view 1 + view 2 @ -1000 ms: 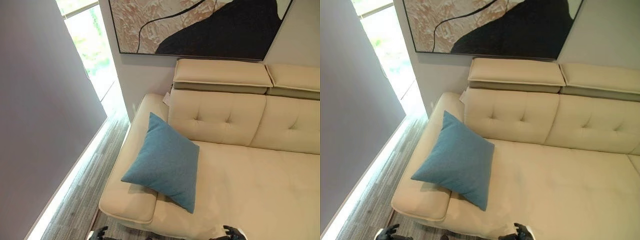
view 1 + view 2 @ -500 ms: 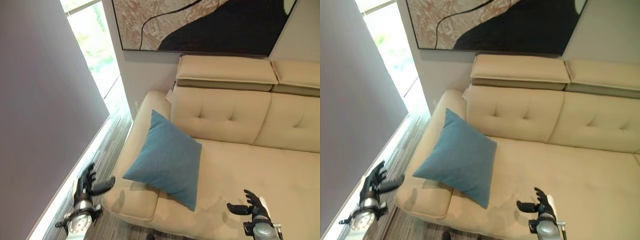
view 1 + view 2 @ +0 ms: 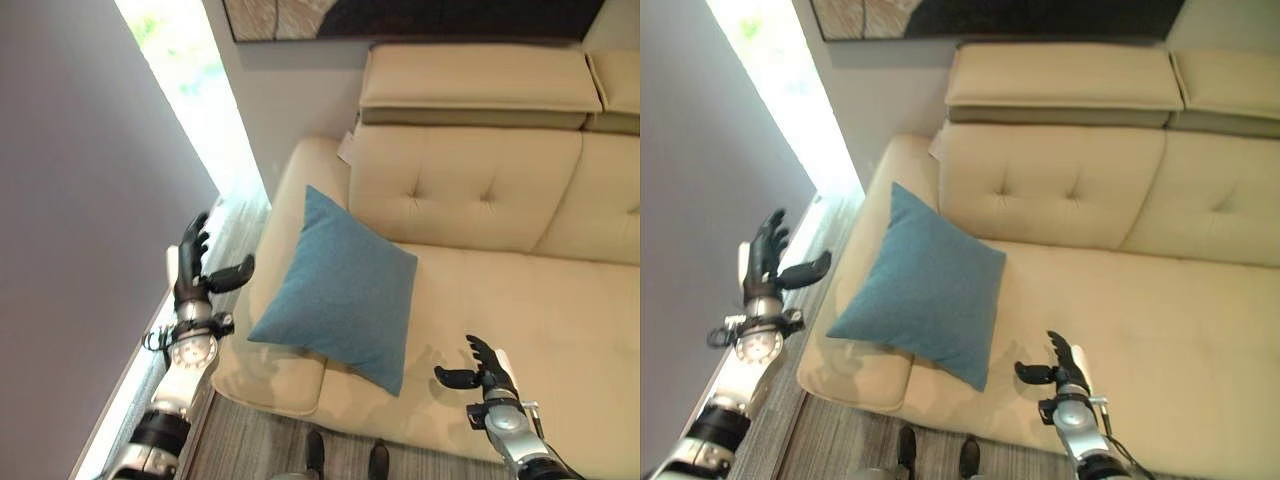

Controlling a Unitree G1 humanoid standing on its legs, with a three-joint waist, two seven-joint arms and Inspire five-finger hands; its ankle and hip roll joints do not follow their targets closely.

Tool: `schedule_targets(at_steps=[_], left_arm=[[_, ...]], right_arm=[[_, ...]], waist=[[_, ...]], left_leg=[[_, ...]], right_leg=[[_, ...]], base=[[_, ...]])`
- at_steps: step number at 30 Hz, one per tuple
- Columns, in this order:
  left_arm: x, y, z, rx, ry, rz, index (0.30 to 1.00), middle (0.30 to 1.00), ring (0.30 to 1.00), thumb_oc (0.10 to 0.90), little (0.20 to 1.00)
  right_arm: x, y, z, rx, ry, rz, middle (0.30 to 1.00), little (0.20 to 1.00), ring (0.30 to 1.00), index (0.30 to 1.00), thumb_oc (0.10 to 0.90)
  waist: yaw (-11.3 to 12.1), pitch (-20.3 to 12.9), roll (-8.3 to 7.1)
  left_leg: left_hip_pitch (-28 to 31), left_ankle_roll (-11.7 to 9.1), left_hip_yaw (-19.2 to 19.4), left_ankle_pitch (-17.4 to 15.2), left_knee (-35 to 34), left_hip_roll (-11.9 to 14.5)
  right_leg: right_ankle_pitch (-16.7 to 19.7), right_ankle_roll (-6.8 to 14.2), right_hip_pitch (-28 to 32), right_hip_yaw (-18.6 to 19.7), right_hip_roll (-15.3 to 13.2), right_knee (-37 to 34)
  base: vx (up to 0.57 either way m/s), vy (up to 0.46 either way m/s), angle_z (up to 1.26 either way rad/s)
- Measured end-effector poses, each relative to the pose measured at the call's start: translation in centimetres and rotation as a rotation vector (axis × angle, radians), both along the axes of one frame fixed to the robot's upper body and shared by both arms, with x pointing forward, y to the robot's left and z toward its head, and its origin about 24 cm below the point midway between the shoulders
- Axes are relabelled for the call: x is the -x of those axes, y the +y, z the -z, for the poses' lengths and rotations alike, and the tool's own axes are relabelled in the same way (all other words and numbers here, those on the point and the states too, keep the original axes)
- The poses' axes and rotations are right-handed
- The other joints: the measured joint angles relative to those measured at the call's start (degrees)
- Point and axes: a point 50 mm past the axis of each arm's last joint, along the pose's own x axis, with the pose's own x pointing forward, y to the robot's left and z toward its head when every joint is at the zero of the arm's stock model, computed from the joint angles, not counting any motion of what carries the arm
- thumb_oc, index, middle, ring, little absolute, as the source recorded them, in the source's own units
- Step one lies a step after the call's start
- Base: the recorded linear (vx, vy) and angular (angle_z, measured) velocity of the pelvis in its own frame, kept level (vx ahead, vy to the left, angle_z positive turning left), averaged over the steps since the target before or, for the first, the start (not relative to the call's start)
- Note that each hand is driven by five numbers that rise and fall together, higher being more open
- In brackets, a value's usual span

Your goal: Pick up all the scattered cushions and arrange them neatly on the sofa.

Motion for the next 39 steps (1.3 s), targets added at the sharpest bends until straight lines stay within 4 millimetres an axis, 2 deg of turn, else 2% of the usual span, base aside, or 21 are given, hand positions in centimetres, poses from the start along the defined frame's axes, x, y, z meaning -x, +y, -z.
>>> schedule_targets(at_steps=[3,5,11,15,20,24,31,34,39], left_arm=[[-1.1,-1.0,-0.5,-0.028,0.006,0.032,0.9,0.9,0.9,0.8,0.9],[-1.5,-1.3,0.1,-0.049,0.045,0.04,0.9,0.9,0.9,0.8,0.9],[-1.8,-1.1,2.1,-0.084,0.165,0.015,0.9,0.9,0.9,0.8,0.9],[-1.7,-1.1,2.5,-0.114,0.182,0.028,0.9,0.9,0.9,0.8,0.9],[-1.5,-2.4,3.2,-0.136,0.205,0.082,0.9,0.9,0.9,0.8,0.9],[-1.4,-2.8,3.5,-0.124,0.211,0.097,0.9,0.9,0.9,0.8,0.9],[-1.6,-3.1,3.0,-0.127,0.192,0.131,0.9,0.9,0.9,0.8,0.9],[-1.7,-3.2,2.7,-0.128,0.177,0.139,0.9,0.9,0.9,0.8,0.9],[-1.8,-3.5,2.4,-0.132,0.166,0.163,0.9,0.9,0.9,0.8,0.9]], right_arm=[[-1.0,0.7,-0.5,-0.014,-0.03,-0.011,0.9,0.9,0.9,0.9,0.8],[-1.3,0.9,-0.8,-0.019,-0.045,-0.017,0.9,0.9,0.9,0.9,0.8],[-2.6,1.7,-2.4,-0.025,-0.126,-0.036,0.9,0.9,0.9,0.9,0.8],[-3.7,2.0,-3.5,-0.046,-0.174,-0.034,0.9,0.9,0.9,0.9,0.8],[-5.0,2.4,-5.0,-0.065,-0.241,-0.024,0.9,0.9,0.9,0.9,0.8],[-6.1,2.5,-6.2,-0.114,-0.302,0.016,0.9,0.9,0.9,0.9,0.8],[-7.5,3.0,-7.7,-0.179,-0.351,0.022,0.9,0.9,0.9,0.9,0.8],[-8.1,3.6,-8.1,-0.256,-0.365,0.022,0.9,0.9,0.9,0.9,0.8],[-8.9,3.9,-8.2,-0.372,-0.372,0.045,0.9,0.9,0.9,0.9,0.8]], waist=[[-2.0,1.2,-0.24],[-3.2,1.5,-0.68],[-3.7,2.3,-1.21],[-3.6,2.3,-1.32],[-3.0,2.6,-1.33],[-2.8,3.0,-0.69],[-1.2,4.5,1.87],[-1.1,4.7,2.2],[-0.4,5.0,2.78]], left_leg=[[-1.4,0.1,0.8,0.1,0.0,-0.1],[-2.1,0.1,1.4,0.1,0.0,-0.1],[-3.0,0.1,2.3,0.1,0.0,0.0],[-3.0,0.1,2.3,0.1,0.0,0.0],[-3.1,0.1,2.3,0.1,0.0,0.0],[-4.2,0.1,2.2,0.1,0.0,0.0],[-5.0,0.1,2.1,0.3,0.0,-0.2],[-5.9,-0.7,1.8,0.9,0.0,-0.2],[-6.5,-0.8,1.3,1.3,0.0,-0.1]], right_leg=[[0.4,0.0,-1.6,0.7,-0.1,0.0],[0.5,-0.1,-2.7,1.6,-0.2,0.0],[0.8,-0.4,-4.2,3.1,-0.2,0.0],[0.8,-0.4,-4.2,3.1,-0.2,0.0],[0.8,-0.3,-4.3,3.0,-0.2,0.0],[1.0,-0.3,-5.3,2.9,-0.2,0.0],[1.2,-0.2,-5.9,2.5,-0.4,0.0],[1.2,-0.2,-6.5,1.9,-0.4,0.0],[1.2,-0.2,-6.8,1.2,-0.3,0.0]], base=[[0.0,0.019,-0.15],[0.0,0.036,-0.2],[0.01,0.023,-0.13],[0.0,0.0,0.0],[0.0,-0.001,0.01],[0.0,-0.006,0.02],[0.0,-0.002,0.01],[0.0,-0.01,0.11],[0.0,-0.012,0.07]])
